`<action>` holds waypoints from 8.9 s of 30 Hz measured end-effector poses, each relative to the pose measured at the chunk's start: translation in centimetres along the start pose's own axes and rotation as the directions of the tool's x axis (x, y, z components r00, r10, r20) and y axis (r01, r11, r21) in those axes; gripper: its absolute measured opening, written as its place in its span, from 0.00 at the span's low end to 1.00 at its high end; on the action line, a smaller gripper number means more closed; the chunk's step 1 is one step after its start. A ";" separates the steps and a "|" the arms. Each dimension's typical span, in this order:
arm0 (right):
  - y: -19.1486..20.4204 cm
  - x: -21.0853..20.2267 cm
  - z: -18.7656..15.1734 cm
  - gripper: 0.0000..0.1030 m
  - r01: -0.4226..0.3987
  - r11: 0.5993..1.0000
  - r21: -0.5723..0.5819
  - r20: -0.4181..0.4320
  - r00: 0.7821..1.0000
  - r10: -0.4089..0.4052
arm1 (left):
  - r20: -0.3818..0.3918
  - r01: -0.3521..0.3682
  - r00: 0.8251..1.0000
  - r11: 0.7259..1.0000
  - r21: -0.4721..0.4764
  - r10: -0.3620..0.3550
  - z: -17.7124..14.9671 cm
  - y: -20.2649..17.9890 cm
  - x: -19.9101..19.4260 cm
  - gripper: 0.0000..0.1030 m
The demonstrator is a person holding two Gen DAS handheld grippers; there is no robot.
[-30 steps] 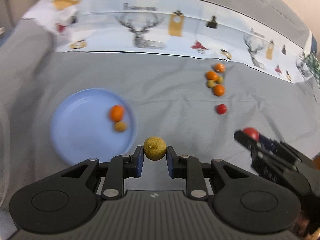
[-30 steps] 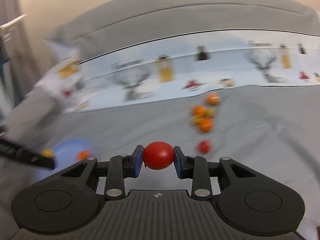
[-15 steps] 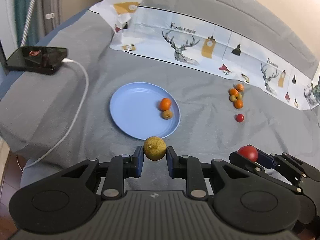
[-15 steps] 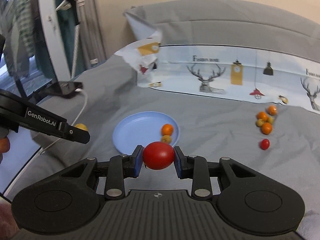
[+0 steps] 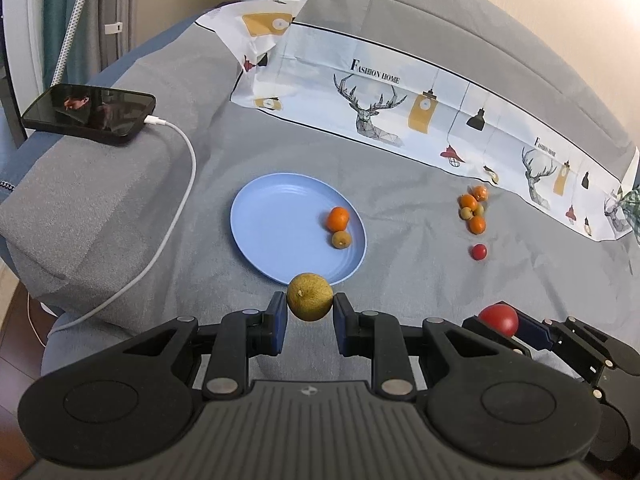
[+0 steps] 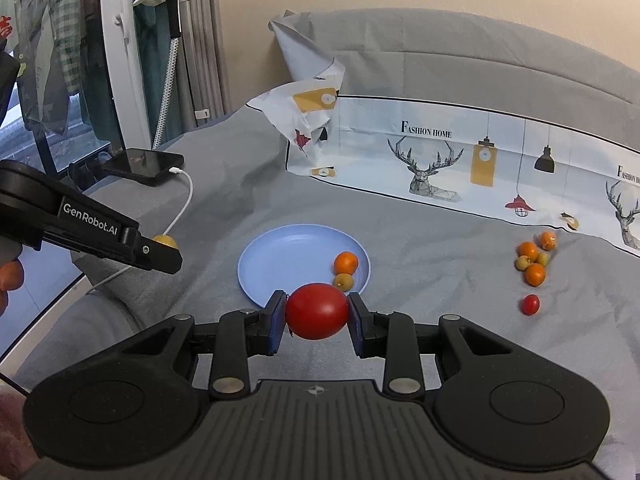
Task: Organize fruits
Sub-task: 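Carry the tomato and lemon over the plate with both tools, then open both grippers to drop the tomato and lemon onto the plate, then grasp a red tomato with the right gripper while the left grasps an orange, then carry the tomato and orange back over the blue plate with both tools, then open both grippers to release the tomato and orange onto the plate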
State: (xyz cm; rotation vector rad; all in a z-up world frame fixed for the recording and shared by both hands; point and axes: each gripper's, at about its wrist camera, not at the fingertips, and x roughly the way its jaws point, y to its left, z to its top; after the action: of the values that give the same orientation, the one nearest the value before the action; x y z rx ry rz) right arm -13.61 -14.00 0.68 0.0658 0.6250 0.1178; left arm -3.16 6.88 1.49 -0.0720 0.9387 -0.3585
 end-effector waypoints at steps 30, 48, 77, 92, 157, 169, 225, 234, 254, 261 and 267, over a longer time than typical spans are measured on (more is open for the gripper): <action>-1.8 13.5 3.0 0.33 -0.015 1.000 0.021 -0.110 0.994 0.018 | -0.117 -0.044 0.992 0.999 0.028 0.047 7.4 0.2 14.0 0.26; -1.6 23.0 2.0 0.33 -0.050 0.999 -0.017 -0.226 0.973 0.045 | -0.159 -0.141 0.974 0.982 0.122 0.160 8.7 1.3 22.0 0.34; -4.7 26.5 -0.5 0.88 0.187 0.973 -0.136 -0.311 0.925 -0.221 | -0.222 -0.171 0.958 0.983 0.058 0.180 5.5 3.4 21.4 0.99; -6.2 23.3 -1.2 0.88 0.284 0.947 -0.151 -0.309 0.896 -0.319 | -0.199 -0.147 0.967 0.987 0.065 0.157 6.2 1.6 19.6 0.99; -38.4 19.0 -7.2 0.29 0.605 0.670 0.431 -0.159 0.781 -0.604 | -0.301 0.061 0.953 0.957 0.283 0.028 9.4 -31.3 37.1 0.38; -29.6 12.0 -3.4 0.29 0.514 0.784 0.347 0.016 0.833 -0.553 | -0.252 -0.025 0.965 0.981 0.194 0.075 7.2 -18.4 19.9 0.38; -2.5 3.8 -0.5 0.29 0.023 0.998 0.052 -0.042 0.999 -0.021 | -0.072 -0.154 0.985 0.988 0.021 0.155 2.0 -0.8 4.8 0.38; -4.0 8.9 0.4 0.29 0.018 0.997 0.076 -0.091 0.996 -0.011 | -0.141 -0.168 0.974 0.984 0.066 0.176 4.1 -1.8 11.0 0.38; -3.2 20.4 1.5 0.29 -0.023 1.000 0.019 -0.200 0.979 0.026 | -0.197 -0.220 0.948 0.962 0.159 0.249 6.5 -1.4 21.2 0.39; -3.2 21.9 1.8 0.53 -0.058 0.998 -0.008 -0.211 0.976 0.055 | -0.081 -0.244 0.963 0.958 0.148 0.258 7.1 -1.6 19.9 1.00; -3.6 18.9 2.6 0.82 -0.027 0.999 -0.040 -0.178 0.984 0.019 | -0.096 -0.220 0.967 0.962 0.161 0.237 6.3 -2.8 17.0 1.00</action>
State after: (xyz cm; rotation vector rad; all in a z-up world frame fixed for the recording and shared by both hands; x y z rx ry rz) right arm 3.43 -15.15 -8.47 0.0217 0.8000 0.1605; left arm 10.18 -1.93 -7.36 0.1956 1.0190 -0.2185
